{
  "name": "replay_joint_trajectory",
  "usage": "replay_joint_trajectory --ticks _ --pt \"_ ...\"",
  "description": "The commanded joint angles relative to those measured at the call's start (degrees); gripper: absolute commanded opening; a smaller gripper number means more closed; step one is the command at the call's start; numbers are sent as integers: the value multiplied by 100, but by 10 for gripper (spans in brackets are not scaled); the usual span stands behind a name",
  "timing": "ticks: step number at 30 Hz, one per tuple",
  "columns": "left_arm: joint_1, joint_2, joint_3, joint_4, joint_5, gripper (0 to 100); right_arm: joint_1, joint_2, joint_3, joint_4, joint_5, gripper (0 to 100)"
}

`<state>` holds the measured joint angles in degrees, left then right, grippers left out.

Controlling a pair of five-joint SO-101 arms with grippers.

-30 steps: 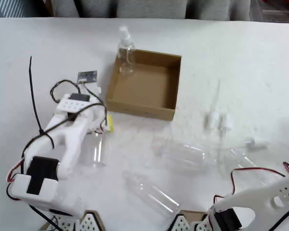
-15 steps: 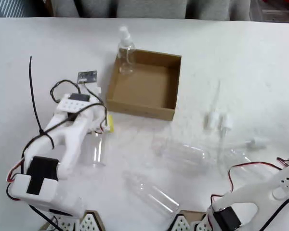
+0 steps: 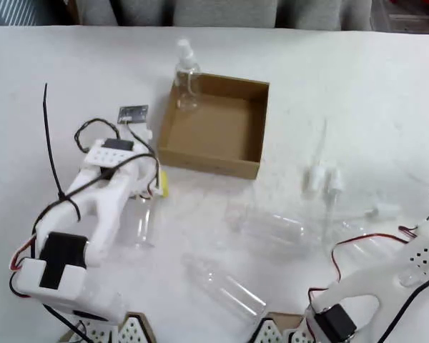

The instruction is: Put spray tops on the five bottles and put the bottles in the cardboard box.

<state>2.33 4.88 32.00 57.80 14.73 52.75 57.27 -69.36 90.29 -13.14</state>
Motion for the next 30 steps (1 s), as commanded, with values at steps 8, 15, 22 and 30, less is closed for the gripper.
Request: replay_joint_trajectory --ticks 8,15,22,30 --pt "-75 -48 -18 62 -105 57 -48 321 -255 -1059 -2084 149" --pt "-66 -40 -26 53 -105 57 -48 207 -325 -1121 -2321 149" --pt "-66 -40 -9 -53 -105 57 -101 198 -396 -1402 -2321 149" --pt "-66 -40 35 -62 -105 57 -171 602 -431 -1895 -2321 220"
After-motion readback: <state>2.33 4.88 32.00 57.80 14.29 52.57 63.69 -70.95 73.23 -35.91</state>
